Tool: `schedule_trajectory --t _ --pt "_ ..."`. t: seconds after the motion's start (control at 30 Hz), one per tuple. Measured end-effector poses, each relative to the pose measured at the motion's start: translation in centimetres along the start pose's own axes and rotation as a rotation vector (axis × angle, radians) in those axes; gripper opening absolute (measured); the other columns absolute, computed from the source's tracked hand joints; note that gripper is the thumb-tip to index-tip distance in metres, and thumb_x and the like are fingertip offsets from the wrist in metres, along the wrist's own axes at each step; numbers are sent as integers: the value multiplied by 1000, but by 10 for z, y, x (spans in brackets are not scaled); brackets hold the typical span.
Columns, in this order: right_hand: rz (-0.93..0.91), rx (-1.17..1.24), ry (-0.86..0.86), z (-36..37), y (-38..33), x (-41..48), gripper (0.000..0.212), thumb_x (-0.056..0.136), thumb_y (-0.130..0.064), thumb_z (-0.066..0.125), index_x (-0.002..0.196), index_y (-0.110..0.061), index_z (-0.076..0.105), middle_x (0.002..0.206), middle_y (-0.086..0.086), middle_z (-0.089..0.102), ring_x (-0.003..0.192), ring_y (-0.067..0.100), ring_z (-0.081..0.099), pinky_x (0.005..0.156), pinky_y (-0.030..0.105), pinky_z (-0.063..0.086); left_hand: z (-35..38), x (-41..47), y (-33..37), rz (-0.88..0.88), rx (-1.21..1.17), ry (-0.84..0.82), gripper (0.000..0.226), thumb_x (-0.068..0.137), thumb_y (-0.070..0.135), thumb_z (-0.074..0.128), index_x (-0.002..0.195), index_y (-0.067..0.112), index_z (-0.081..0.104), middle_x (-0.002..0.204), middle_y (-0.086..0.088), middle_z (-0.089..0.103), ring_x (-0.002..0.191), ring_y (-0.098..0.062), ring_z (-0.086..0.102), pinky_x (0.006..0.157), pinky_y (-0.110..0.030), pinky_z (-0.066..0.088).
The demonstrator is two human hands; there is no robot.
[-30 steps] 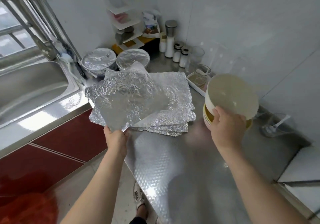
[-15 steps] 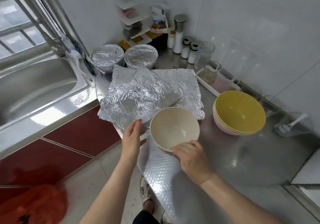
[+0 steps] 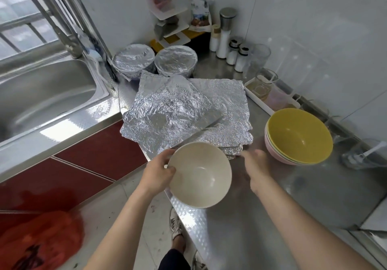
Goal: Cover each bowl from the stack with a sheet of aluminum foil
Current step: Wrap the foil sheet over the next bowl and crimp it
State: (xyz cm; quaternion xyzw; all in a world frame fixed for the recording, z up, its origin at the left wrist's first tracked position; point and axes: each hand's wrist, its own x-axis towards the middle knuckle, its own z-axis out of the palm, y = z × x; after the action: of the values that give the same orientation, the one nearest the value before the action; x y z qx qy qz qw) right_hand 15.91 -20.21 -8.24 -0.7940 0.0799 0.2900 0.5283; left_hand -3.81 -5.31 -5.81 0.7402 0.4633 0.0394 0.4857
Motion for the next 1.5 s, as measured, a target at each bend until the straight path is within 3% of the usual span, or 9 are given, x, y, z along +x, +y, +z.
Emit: schedule_trajectory --t 0.17,0.37,0.5,0.57,0.8,1.0,1.1,1.27,1.5 --pt "284 272 -7 23 -8 39 45 73 -24 72 116 -17 59 96 4 65 94 23 66 60 25 42 -7 -1 3 -98 -206 -172 45 86 2 52 116 34 62 109 7 68 94 -16 68 61 -34 59" --pt "335 240 -52 45 -2 77 30 69 -16 79 90 -7 60 97 10 65 78 20 61 64 29 54 -12 7 4 -108 -266 -197 17 94 25 62 107 35 66 100 8 72 93 -12 69 71 -35 60" --pt "255 88 -18 53 6 102 70 45 -23 80 110 -5 63 111 9 65 96 24 62 79 30 50 -12 17 0 22 -173 147 15 94 22 62 88 33 71 87 10 73 84 -12 68 72 -31 54" --pt "167 -21 60 49 -14 91 47 58 -21 80 97 -6 60 94 7 64 86 21 59 74 30 48 -16 30 -4 79 40 341 15 90 16 63 91 28 73 94 11 72 90 -11 65 77 -26 45" --pt "-83 -73 150 51 -66 92 18 83 -7 63 67 -10 55 58 -3 46 56 15 39 61 31 34 -7 71 -17 244 606 -35 79 84 41 71 151 30 29 162 -4 13 150 -24 5 121 -47 9" --pt "-114 -92 203 63 -79 107 24 82 -17 66 102 -5 62 98 9 63 86 25 58 69 30 42 3 87 -19 250 743 -119 101 82 73 48 155 26 -4 163 0 -9 148 -19 -14 120 -47 -7" --pt "-168 -181 254 69 -84 106 62 74 -20 70 128 -2 47 128 15 53 115 31 56 90 41 49 2 92 -24 266 744 -114 95 84 73 45 156 25 4 162 4 1 150 -19 -6 120 -48 -5" --pt "-447 -480 267 62 -90 79 91 85 -20 63 151 -1 4 159 16 9 147 27 9 117 35 11 -7 91 -17 429 547 113 38 91 21 58 129 17 61 137 -1 58 128 -23 51 105 -40 39" --pt "-1006 -1081 -366 90 -104 13 73 89 -22 62 149 -37 23 161 -2 9 148 24 0 105 55 31 -35 81 27 630 543 425 18 87 10 68 103 14 76 97 -3 76 80 -25 73 62 -25 50"
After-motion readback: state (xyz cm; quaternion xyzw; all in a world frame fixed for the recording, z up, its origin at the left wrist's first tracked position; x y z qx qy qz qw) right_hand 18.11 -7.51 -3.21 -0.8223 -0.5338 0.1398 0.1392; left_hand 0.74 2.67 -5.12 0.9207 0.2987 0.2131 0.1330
